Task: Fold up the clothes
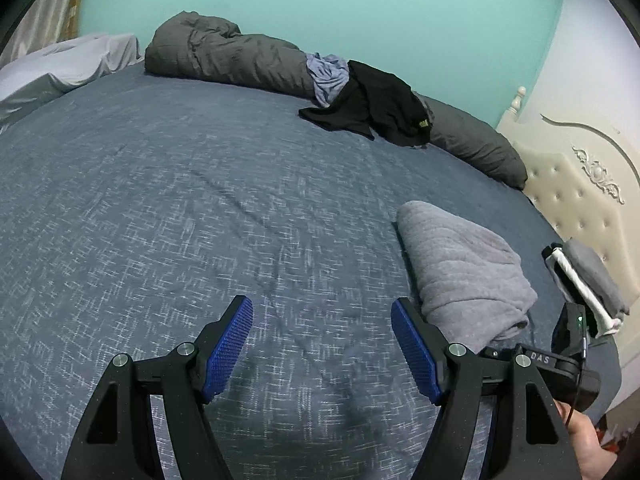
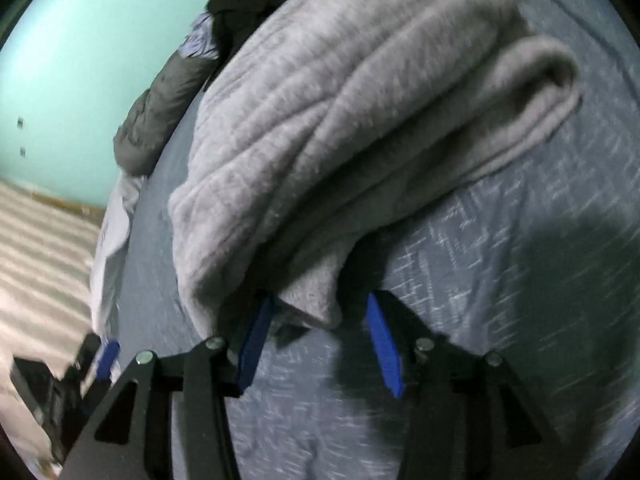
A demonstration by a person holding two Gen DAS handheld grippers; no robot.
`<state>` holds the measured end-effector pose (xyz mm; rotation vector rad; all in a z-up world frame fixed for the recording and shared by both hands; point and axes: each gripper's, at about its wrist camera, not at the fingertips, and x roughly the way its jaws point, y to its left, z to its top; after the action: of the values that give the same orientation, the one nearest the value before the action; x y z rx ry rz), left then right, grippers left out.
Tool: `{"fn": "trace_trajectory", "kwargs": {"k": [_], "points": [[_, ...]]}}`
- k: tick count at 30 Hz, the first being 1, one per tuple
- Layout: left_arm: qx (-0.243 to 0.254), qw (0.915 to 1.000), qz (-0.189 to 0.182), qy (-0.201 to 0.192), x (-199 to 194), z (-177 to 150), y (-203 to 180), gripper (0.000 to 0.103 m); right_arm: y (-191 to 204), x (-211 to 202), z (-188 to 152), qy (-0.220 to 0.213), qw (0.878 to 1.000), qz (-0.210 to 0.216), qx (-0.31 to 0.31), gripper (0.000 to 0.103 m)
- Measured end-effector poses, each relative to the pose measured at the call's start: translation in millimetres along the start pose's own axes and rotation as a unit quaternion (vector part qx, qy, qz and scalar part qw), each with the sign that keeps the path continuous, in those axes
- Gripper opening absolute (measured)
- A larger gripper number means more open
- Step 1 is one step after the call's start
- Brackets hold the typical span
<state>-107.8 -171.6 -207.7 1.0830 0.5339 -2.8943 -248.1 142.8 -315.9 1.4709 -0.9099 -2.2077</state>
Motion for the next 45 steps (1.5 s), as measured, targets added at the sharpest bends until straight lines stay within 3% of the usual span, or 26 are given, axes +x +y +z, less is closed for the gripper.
{"fn": "trace_trajectory", "kwargs": {"k": [2, 4, 5, 9, 19, 29, 35, 40, 45], "points": [[-0.001, 1.0000, 0.000, -0.001, -1.9, -0.6, -0.1, 0.075, 5.3, 3.5, 1.2, -0.003, 1.000, 0.000, -0.007, 0.046], [-0.001, 1.0000, 0.001, -0.003, -3.9, -0.6, -1.8, 0.075, 11.9, 6.7, 2.5, 0.004, 1.000, 0.003, -0.020, 0.029], [-0.001, 1.0000, 0.001, -0.004, -4.9, -0.5, -2.7, 0.075, 15.8, 8.8, 2.2, 0.008, 1.000, -0.001, -0.030, 0.014], [-0.009, 0.9999, -0.001, -0.012, -10.0, 0.3, -6.0, 0.075, 20.7, 3.1, 6.3, 0.010, 0.999, 0.010, -0.045, 0.011], [0.013, 0.9999, -0.007, 0.002, -14.1, -20.5, -23.8, 0.075, 10.7, -62.6, 9.0, -0.009, 0.997, 0.033, -0.072, 0.008], [0.008, 0.9994, -0.032, 0.001, -32.1, -37.1, -51.1, 0.075, -40.9, -137.6, 5.9, -0.015, 0.997, -0.013, -0.079, 0.006], [0.022, 0.9975, -0.063, 0.022, -23.2, -48.8, -84.7, 0.075, -86.4, -171.6, 13.1, -0.020, 0.995, -0.057, -0.078, 0.004], [0.050, 0.9938, -0.089, 0.042, -7.4, -54.7, -116.1, 0.075, -130.6, -198.3, 24.1, -0.028, 0.989, -0.131, -0.066, 0.000], [0.066, 0.9905, -0.101, 0.065, 15.6, -54.2, -136.5, 0.075, -145.1, -227.4, 20.5, -0.029, 0.994, -0.093, -0.058, 0.003]]}}
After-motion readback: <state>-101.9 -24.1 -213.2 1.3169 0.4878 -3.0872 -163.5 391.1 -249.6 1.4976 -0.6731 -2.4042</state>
